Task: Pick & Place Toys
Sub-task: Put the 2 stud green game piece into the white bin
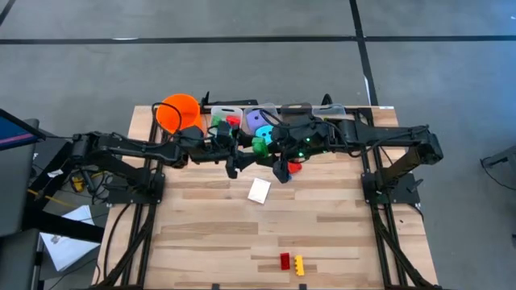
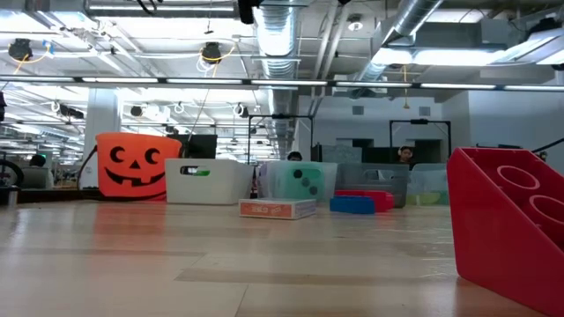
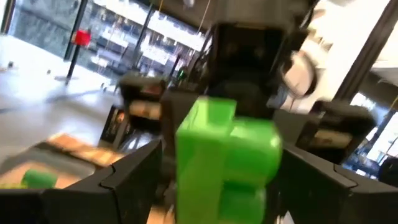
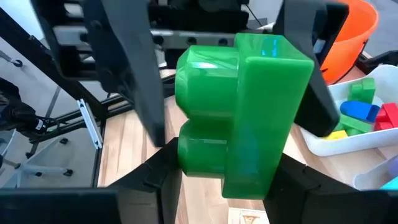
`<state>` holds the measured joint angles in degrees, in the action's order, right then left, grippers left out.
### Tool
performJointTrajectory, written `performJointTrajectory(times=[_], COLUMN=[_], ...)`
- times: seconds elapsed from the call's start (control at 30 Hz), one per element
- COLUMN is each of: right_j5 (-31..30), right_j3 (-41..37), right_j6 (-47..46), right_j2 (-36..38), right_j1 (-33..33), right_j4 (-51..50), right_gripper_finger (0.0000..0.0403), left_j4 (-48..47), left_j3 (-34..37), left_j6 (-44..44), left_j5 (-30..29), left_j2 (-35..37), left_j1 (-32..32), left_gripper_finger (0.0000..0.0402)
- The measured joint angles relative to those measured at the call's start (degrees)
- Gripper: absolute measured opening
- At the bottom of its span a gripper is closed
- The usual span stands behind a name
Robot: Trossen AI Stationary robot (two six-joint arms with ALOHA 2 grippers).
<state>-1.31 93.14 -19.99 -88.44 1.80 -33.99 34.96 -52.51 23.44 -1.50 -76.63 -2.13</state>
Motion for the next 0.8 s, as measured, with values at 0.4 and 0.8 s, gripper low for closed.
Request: performJointTrajectory(times=[0.4, 0.8], right_j5=[1.3, 1.3], right_j3=[0.0, -0.1], right_j6=[-0.1, -0.1], right_j2=[0.0, 0.0], right_j1=[0.0, 0.0], right_j4=[-0.3, -0.4], right_gripper_finger=[0.0163, 0.0194], left_j4=[1.2, 1.2], left_j3=[0.0, 0.0], left_j6=[0.0, -0.5], left_j5=[-0.7, -0.3], left_j2=[-0.3, -0.2], left_j1=[-0.2, -0.2], left_gripper_finger=[0.0279, 0.0175])
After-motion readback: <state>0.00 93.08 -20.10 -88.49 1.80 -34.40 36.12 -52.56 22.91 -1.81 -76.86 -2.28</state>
